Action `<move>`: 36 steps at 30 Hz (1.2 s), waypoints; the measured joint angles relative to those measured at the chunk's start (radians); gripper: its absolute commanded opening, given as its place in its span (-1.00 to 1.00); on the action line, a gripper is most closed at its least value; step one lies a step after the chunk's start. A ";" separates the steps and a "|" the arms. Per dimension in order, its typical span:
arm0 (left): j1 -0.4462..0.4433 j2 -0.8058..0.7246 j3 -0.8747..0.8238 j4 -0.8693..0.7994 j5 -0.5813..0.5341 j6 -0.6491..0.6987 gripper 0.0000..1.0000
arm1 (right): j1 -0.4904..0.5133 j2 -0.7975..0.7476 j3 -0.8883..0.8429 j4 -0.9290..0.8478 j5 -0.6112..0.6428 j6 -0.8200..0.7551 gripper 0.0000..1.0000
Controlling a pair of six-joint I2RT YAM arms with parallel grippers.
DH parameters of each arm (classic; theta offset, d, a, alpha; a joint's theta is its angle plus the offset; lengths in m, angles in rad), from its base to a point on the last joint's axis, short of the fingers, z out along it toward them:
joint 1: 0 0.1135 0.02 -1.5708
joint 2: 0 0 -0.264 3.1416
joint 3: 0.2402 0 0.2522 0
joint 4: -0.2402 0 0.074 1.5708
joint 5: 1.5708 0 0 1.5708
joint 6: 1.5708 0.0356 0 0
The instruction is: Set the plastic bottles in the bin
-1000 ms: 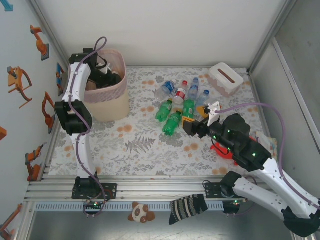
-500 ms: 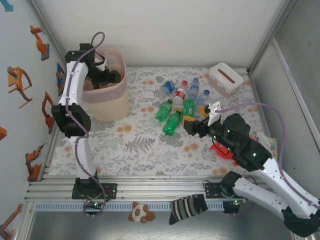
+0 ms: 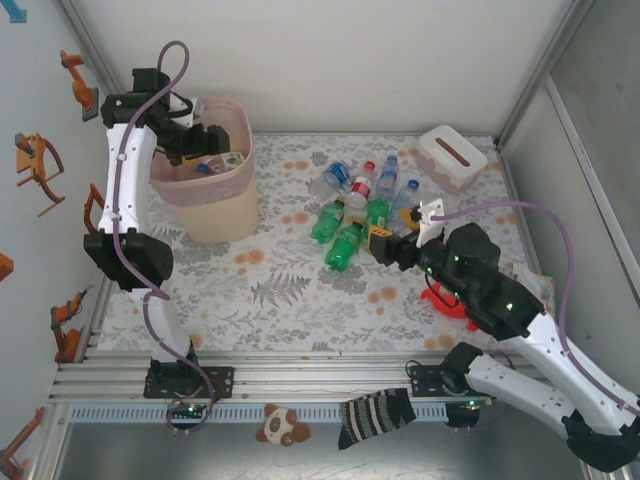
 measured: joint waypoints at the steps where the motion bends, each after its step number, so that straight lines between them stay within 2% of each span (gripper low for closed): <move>1: 0.000 -0.006 0.000 0.000 -0.001 -0.001 0.57 | 0.000 0.005 0.007 -0.007 0.012 0.003 0.52; 10: -0.010 -0.090 -0.001 -0.003 -0.027 -0.003 0.55 | -0.009 0.156 0.134 -0.158 0.203 0.099 0.43; 14: -0.012 -0.159 -0.020 0.005 -0.039 -0.004 0.56 | -0.063 0.255 0.182 -0.236 0.208 0.146 0.41; 18: -0.012 -0.248 -0.084 0.035 -0.044 -0.014 0.57 | -0.171 0.343 0.200 -0.303 0.175 0.205 0.37; 26: -0.017 -0.458 -0.348 0.188 -0.029 -0.055 0.61 | -0.410 0.455 0.195 -0.351 0.078 0.327 0.41; 36: -0.023 -0.742 -0.745 0.505 0.068 -0.171 0.68 | -0.500 0.624 0.117 -0.303 0.014 0.410 0.64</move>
